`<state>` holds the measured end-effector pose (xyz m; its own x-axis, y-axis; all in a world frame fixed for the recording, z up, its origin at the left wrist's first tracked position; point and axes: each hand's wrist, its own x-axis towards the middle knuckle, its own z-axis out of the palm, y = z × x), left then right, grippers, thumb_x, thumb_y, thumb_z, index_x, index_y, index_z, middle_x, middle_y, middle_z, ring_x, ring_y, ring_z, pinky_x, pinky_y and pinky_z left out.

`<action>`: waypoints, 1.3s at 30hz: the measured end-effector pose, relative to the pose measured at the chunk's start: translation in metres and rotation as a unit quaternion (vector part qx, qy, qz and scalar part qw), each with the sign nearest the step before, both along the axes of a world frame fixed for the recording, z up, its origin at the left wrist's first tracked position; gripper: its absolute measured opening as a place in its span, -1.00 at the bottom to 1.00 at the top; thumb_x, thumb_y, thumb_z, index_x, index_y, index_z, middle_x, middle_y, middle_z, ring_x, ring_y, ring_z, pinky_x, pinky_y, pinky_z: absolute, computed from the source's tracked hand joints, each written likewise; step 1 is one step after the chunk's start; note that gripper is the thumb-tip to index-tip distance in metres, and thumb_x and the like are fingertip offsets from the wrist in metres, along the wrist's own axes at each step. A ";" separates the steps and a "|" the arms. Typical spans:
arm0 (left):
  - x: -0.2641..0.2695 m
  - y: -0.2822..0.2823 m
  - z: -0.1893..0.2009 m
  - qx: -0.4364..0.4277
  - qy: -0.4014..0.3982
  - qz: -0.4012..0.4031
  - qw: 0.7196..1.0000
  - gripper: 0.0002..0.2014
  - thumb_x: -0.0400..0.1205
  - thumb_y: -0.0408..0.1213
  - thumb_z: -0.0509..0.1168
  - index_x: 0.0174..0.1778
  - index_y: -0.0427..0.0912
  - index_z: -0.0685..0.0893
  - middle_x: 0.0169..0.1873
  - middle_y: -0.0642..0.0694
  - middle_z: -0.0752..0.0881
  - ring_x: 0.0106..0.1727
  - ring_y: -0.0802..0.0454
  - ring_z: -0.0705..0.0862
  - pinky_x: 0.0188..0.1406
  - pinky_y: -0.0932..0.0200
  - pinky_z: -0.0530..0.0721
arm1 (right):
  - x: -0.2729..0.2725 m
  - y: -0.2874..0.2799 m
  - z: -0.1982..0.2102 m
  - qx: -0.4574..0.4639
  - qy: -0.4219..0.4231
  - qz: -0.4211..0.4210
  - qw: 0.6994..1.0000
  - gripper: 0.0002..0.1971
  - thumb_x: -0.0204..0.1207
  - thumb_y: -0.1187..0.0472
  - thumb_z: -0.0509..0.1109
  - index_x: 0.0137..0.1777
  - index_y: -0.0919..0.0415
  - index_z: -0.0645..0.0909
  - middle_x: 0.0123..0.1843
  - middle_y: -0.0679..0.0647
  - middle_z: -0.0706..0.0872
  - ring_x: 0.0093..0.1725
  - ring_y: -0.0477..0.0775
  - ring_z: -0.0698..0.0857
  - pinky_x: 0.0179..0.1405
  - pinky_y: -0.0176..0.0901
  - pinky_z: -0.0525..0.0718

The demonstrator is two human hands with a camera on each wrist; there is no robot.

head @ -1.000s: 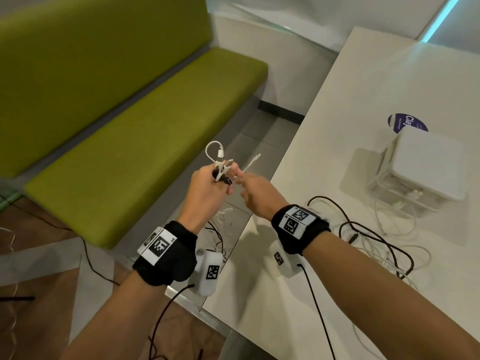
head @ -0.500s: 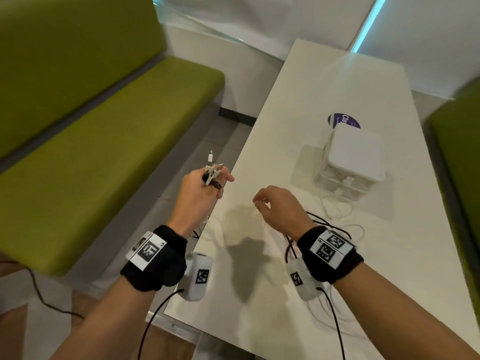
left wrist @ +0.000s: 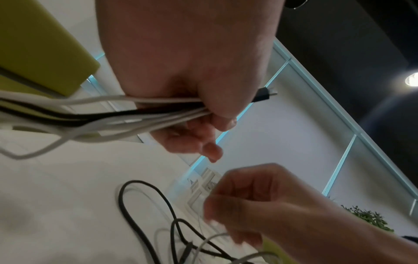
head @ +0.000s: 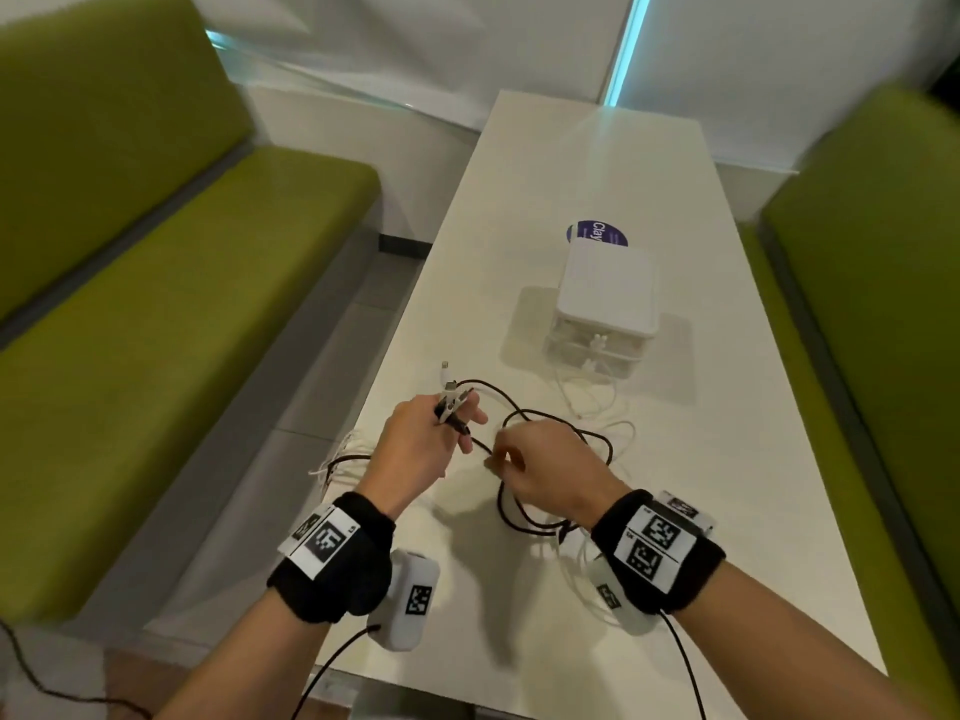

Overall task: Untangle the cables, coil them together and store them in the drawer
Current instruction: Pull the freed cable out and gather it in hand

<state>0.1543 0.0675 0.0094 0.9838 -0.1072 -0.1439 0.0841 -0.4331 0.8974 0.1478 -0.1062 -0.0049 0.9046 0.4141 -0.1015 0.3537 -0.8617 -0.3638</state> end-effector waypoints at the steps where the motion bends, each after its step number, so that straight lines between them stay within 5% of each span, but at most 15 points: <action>1: 0.000 -0.002 -0.002 0.011 -0.003 -0.008 1.000 -0.62 0.72 0.07 0.15 -0.18 -0.02 0.79 -0.47 -0.03 0.73 -0.60 0.24 0.50 -0.48 0.18 0.49 | -0.006 0.004 -0.003 -0.043 0.022 0.022 0.999 -0.71 0.61 -0.07 0.35 -0.09 0.15 0.71 -0.21 0.06 0.72 -0.15 0.12 0.65 -0.20 -0.11 0.53; 4: 0.001 -0.004 -0.008 0.027 -0.006 -0.012 1.000 -0.61 0.73 0.07 0.15 -0.25 0.04 0.78 -0.47 -0.03 0.74 -0.44 0.29 0.63 -0.39 0.21 0.46 | -0.016 0.011 -0.017 -0.156 0.060 0.030 0.986 -0.58 0.52 -0.19 0.41 -0.05 0.22 0.68 -0.16 0.12 0.66 -0.13 0.17 0.63 -0.26 -0.06 0.53; 7: 0.003 -0.003 -0.010 0.037 -0.003 -0.007 0.999 -0.64 0.76 -0.07 0.18 -0.31 0.08 0.76 -0.48 0.02 0.75 -0.16 0.27 0.70 -0.24 0.28 0.48 | -0.015 0.007 -0.024 -0.160 0.099 0.017 0.982 -0.58 0.51 -0.16 0.43 0.05 0.23 0.64 0.06 0.18 0.69 0.02 0.22 0.67 -0.17 -0.05 0.59; 14: 0.000 -0.005 -0.010 0.051 -0.011 -0.016 0.998 -0.62 0.76 -0.05 0.18 -0.37 0.13 0.71 -0.43 0.00 0.78 -0.21 0.28 0.69 -0.29 0.32 0.46 | -0.015 0.009 -0.020 -0.132 0.124 -0.008 0.983 -0.85 0.59 0.29 0.30 0.09 0.31 0.60 0.11 0.25 0.61 0.10 0.28 0.66 -0.18 -0.11 0.44; 17: -0.001 -0.005 -0.012 0.053 -0.002 -0.013 0.999 -0.62 0.76 -0.10 0.18 -0.34 0.05 0.75 -0.47 0.08 0.75 -0.33 0.32 0.66 -0.36 0.31 0.44 | -0.016 0.011 -0.016 -0.122 0.110 -0.027 0.986 -0.90 0.55 0.23 0.37 -0.05 0.27 0.57 -0.08 0.14 0.53 -0.10 0.19 0.61 -0.31 -0.15 0.44; 21: -0.003 -0.005 -0.008 -0.001 0.022 0.008 1.000 -0.60 0.75 -0.05 0.18 -0.31 -0.09 0.77 -0.54 0.07 0.68 -0.60 0.23 0.50 -0.54 0.27 0.50 | -0.013 0.002 0.004 -0.006 0.069 -0.106 0.992 -0.84 0.47 0.12 0.43 -0.18 0.23 0.66 -0.19 0.07 0.68 -0.19 0.08 0.66 -0.26 -0.11 0.58; 26: -0.009 -0.011 0.002 -0.100 0.062 0.017 0.993 -0.39 0.71 0.14 0.11 -0.23 -0.34 0.78 -0.44 -0.19 0.76 -0.54 -0.04 0.59 -0.41 0.15 0.65 | -0.019 -0.014 0.026 0.253 0.007 -0.199 0.947 -0.91 0.48 0.20 0.40 -0.24 0.01 0.61 -0.40 -0.10 0.68 -0.41 -0.10 0.61 -0.38 -0.27 0.52; 31: -0.011 -0.021 0.017 -0.162 0.057 0.054 0.984 -0.43 0.75 0.10 0.02 -0.02 -0.27 0.78 -0.17 -0.16 0.85 -0.58 0.01 0.44 -0.67 0.46 0.37 | -0.030 -0.015 0.025 0.294 0.003 -0.115 0.949 -0.95 0.45 0.21 0.38 -0.21 0.04 0.61 -0.38 -0.04 0.69 -0.38 -0.06 0.63 -0.27 -0.02 0.66; 35: -0.007 -0.021 0.018 -0.223 0.049 0.087 0.970 -0.46 0.74 0.12 0.06 -0.04 -0.26 0.78 -0.20 -0.13 0.81 -0.66 0.13 0.25 -0.69 0.36 0.21 | -0.035 -0.016 0.020 0.237 0.026 -0.018 0.971 -0.89 0.42 0.08 0.29 -0.13 -0.01 0.64 -0.30 -0.09 0.68 -0.26 -0.04 0.66 -0.18 0.03 0.67; 39: -0.008 -0.026 0.019 -0.255 0.070 0.060 0.963 -0.46 0.57 0.23 0.19 -0.27 -0.22 0.75 -0.44 -0.04 0.60 -0.65 0.12 0.18 -0.58 0.13 0.04 | -0.033 -0.016 0.019 0.193 0.021 0.003 0.981 -0.88 0.44 0.09 0.34 -0.06 -0.02 0.67 -0.21 -0.06 0.68 -0.24 -0.07 0.63 -0.20 -0.14 0.61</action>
